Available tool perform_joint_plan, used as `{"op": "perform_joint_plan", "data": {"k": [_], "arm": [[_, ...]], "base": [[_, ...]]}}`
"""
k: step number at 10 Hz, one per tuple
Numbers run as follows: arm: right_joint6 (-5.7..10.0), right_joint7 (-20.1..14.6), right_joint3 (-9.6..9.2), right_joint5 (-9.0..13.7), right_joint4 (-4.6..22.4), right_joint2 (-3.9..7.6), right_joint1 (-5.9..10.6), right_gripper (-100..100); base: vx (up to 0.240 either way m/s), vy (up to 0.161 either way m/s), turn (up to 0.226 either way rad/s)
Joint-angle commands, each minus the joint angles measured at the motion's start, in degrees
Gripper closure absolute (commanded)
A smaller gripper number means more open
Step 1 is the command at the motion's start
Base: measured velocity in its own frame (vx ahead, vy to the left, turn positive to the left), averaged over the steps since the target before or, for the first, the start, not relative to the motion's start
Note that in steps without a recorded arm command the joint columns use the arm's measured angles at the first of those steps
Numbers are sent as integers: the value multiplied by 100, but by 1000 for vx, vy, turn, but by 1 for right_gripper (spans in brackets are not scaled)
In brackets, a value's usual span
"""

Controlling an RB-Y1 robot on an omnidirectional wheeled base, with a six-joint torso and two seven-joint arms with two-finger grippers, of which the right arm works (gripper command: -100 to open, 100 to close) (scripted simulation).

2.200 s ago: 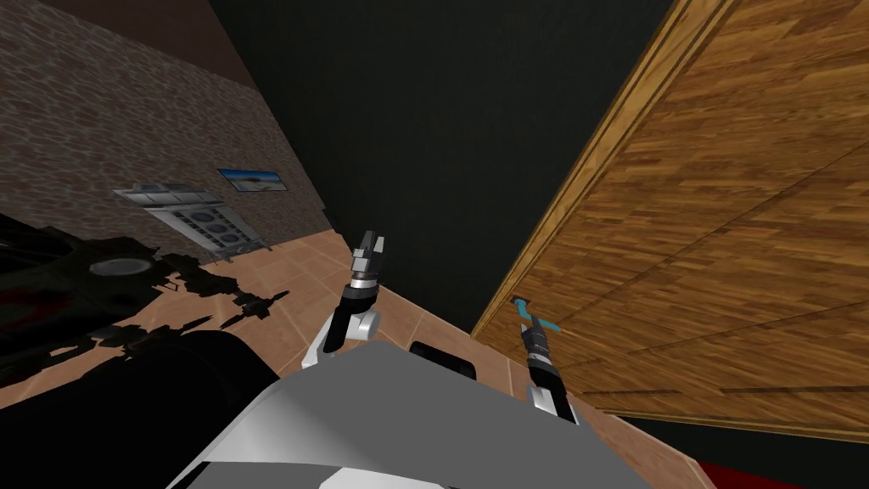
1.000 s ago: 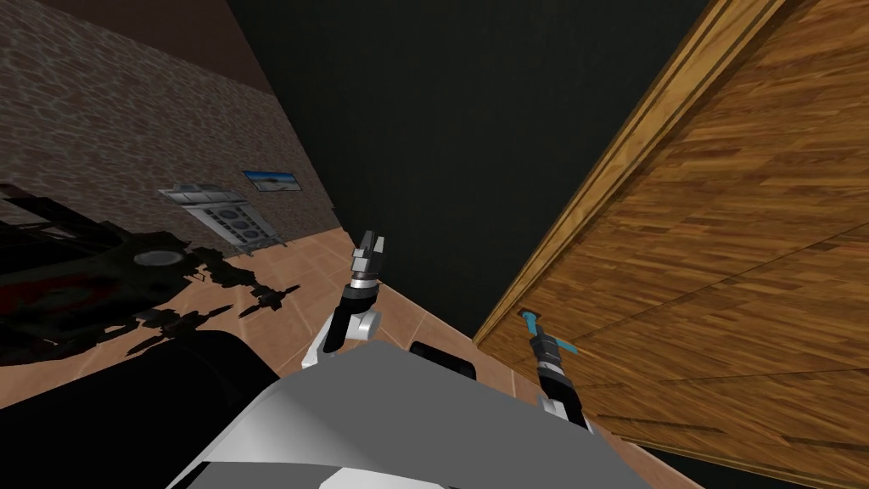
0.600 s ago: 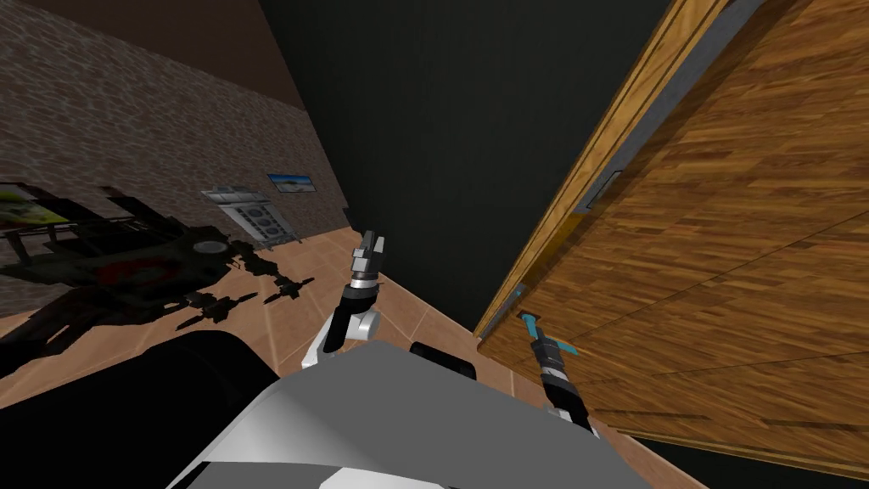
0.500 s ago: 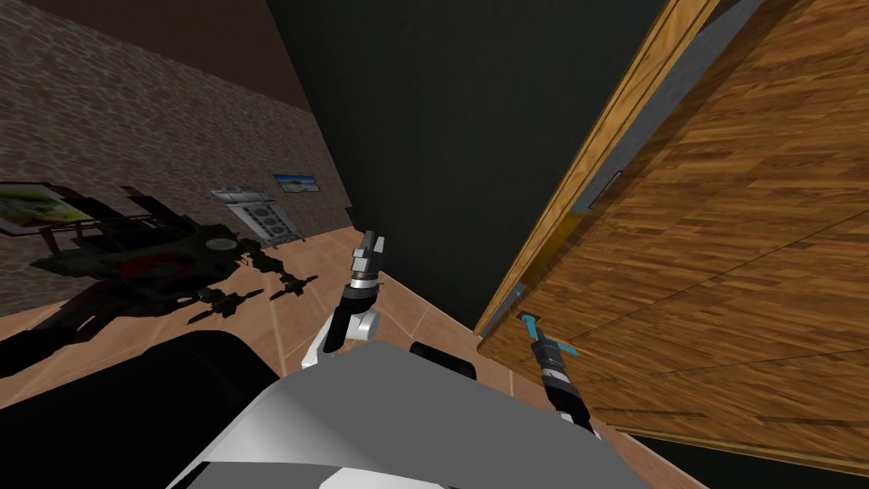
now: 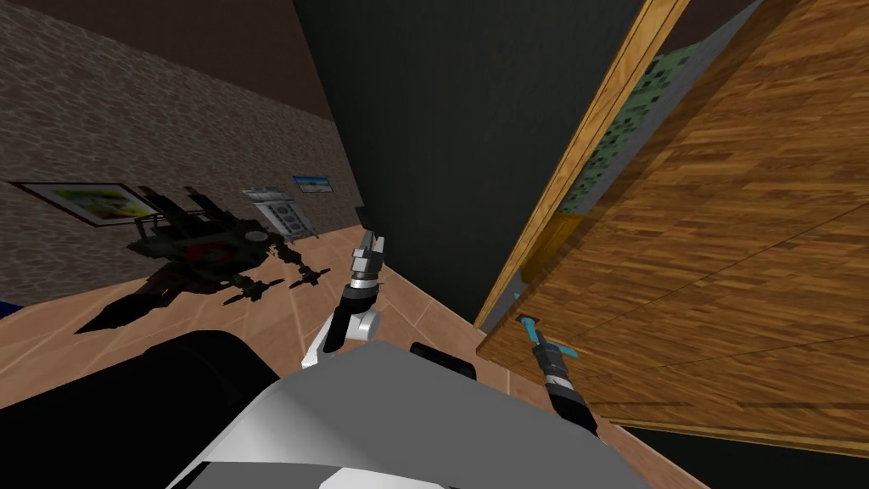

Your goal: Pull the door open

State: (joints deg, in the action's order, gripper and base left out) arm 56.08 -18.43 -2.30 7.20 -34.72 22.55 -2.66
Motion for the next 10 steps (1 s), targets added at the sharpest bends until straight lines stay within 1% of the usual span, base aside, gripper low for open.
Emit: {"op": "perform_joint_plan", "data": {"k": [1, 2, 5, 7, 8, 9, 10], "arm": [[177, -103, -70, -29, -40, 85, -141, 100], [295, -167, -116, -47, -31, 143, -217, 100], [658, -364, -257, -104, -2, 321, -453, 100], [864, -476, -336, -136, 14, 422, -586, 100], [743, -412, -320, -132, -107, 362, -607, 100], [885, -455, -354, -134, -47, 401, -692, 100], [920, -465, -360, -133, -29, 411, -705, 100]], "base": [[-202, -57, 178], [-217, -34, 147], [-224, -96, 151], [-202, -46, 99], [-89, -10, 6], [-170, -36, 223], [-230, -76, 173]]}}
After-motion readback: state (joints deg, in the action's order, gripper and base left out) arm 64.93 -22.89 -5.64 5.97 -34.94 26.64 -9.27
